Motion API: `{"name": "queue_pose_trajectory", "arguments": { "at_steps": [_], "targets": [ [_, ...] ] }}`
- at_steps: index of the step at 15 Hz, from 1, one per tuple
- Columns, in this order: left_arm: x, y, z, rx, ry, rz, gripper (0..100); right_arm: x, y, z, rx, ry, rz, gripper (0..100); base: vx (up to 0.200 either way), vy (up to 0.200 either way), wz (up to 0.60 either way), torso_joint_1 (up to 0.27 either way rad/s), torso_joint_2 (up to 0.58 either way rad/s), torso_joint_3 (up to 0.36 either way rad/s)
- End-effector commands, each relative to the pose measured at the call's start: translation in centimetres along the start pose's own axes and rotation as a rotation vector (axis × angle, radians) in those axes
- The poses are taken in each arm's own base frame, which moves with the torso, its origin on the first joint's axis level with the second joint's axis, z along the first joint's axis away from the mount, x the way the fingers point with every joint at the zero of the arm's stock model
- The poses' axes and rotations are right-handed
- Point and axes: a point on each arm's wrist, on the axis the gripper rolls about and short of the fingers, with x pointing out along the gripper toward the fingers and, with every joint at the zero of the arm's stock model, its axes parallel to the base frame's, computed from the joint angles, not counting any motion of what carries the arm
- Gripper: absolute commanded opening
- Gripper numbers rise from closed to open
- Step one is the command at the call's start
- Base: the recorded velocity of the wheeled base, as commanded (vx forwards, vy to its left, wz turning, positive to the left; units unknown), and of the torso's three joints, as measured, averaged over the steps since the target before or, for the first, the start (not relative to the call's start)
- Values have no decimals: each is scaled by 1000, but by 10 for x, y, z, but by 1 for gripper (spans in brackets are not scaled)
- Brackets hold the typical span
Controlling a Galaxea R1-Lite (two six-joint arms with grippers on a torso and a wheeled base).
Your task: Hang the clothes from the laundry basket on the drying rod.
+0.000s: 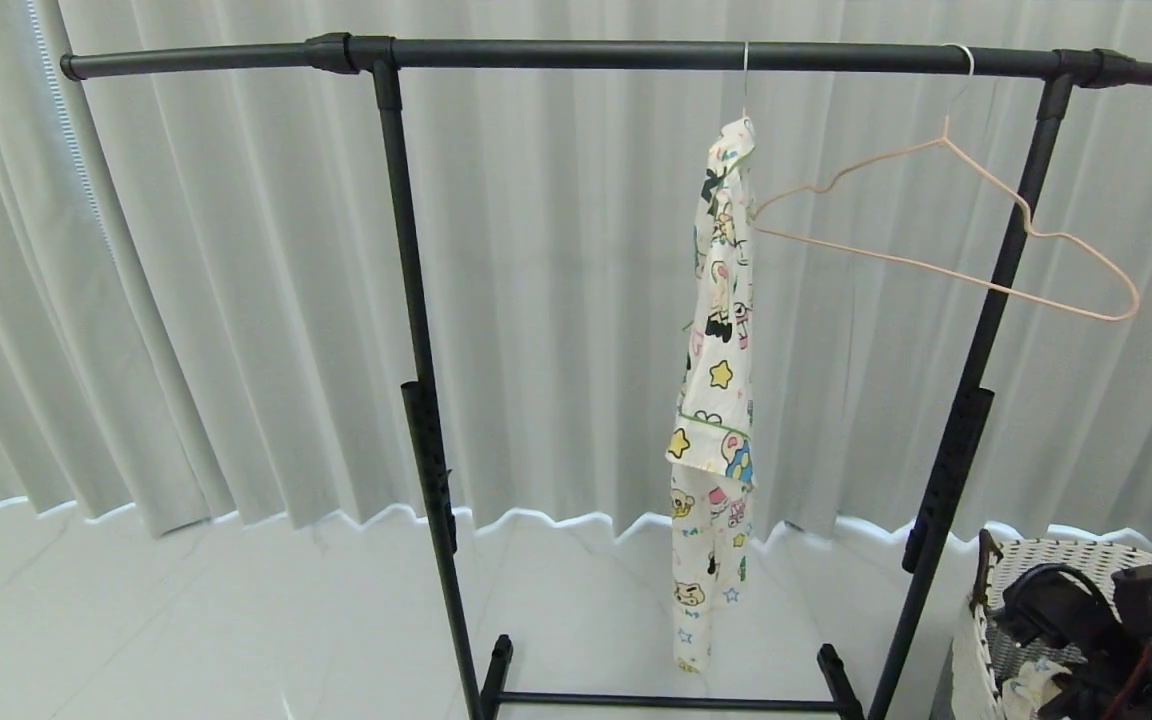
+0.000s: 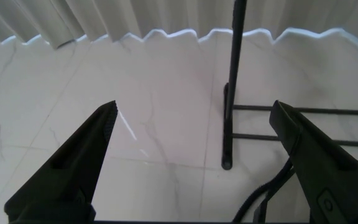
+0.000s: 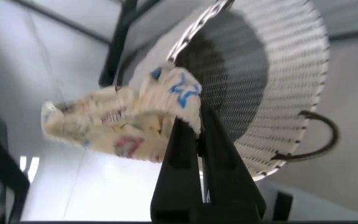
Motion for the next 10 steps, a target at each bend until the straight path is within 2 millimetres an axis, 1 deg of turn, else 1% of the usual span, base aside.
{"name": "queue_pose_trajectory", "arguments": {
  "at_steps": [1,4,6,8,10],
  "targets": [
    [0,0,0,5,-1,-9,100,-19,-10,18,40,-148,-35,0,-200,0,0,2,2,2],
    [0,0,0,2,-2,-10,100,-30,-16,42,56,-251,-46,0,-200,0,0,1,2,2],
    [-1,0,0,-1,-13,-8,100,-42,-17,62,44,-311,-23,0,-200,0,0,2,5,5],
    [-1,0,0,-6,-14,-8,100,-55,-14,84,65,-377,18,0,-200,0,0,2,5,5],
    [-1,0,0,-5,-16,-9,100,-68,-9,101,73,-421,66,0,-200,0,0,2,5,12]
  ]
}}
